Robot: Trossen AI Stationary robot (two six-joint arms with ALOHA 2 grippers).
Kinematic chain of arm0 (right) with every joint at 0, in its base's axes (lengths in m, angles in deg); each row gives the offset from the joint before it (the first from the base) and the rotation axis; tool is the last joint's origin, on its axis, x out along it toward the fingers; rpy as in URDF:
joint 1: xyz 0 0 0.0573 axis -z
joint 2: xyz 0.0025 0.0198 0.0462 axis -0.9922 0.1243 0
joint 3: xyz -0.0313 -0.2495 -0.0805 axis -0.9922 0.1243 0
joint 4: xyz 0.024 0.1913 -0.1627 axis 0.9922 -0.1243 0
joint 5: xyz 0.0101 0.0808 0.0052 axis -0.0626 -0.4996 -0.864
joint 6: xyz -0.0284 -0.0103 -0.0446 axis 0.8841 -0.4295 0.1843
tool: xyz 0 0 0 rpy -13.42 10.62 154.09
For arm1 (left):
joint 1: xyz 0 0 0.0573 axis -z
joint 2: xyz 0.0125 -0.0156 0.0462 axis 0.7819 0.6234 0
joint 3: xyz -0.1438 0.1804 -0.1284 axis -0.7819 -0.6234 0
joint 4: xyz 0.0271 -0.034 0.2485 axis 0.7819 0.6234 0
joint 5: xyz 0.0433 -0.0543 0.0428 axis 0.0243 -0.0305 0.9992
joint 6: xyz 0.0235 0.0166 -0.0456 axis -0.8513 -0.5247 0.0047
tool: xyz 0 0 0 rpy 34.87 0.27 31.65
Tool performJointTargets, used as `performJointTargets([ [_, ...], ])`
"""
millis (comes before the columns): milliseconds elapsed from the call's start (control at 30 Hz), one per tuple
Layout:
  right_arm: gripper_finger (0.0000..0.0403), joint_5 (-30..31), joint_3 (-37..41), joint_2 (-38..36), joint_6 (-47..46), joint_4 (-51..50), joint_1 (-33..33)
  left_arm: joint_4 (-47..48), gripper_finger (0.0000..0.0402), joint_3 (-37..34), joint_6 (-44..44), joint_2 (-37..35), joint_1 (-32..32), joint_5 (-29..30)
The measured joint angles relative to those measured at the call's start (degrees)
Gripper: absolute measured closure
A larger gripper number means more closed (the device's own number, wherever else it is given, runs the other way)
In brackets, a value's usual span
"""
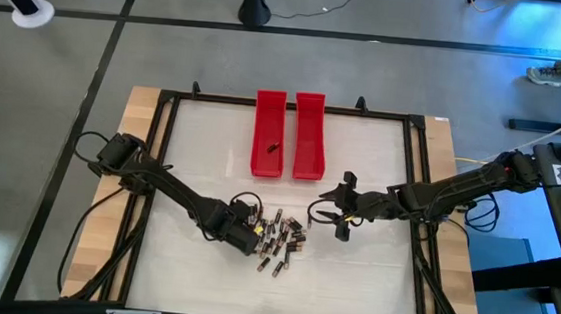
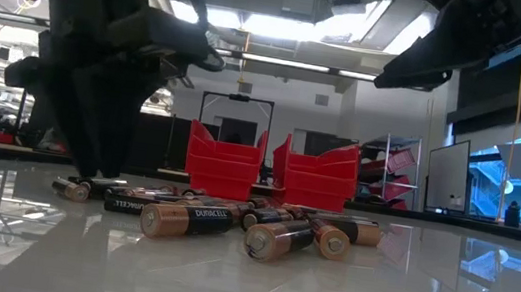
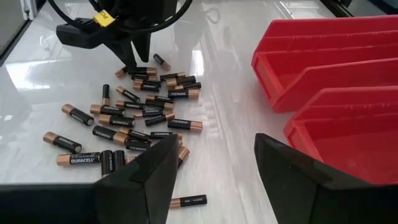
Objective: Sort batteries
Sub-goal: Put the large black battery into the left red bin
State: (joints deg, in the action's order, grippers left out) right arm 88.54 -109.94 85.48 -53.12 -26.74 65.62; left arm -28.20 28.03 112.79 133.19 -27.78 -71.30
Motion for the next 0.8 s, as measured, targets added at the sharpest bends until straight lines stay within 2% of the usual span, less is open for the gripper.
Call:
performJointTargets([
  [567, 0.0189, 0.0, 0.0, 0.0, 0.0, 0.0, 0.0, -1.0, 0.0270, -2.4, 0.9, 0.0, 0.0, 0.4],
  [800, 0.0189, 0.0, 0.0, 0.0, 0.0, 0.0, 0.0, -1.4, 0.0270, -2.3, -1.5, 1.0, -0.5, 0.1],
])
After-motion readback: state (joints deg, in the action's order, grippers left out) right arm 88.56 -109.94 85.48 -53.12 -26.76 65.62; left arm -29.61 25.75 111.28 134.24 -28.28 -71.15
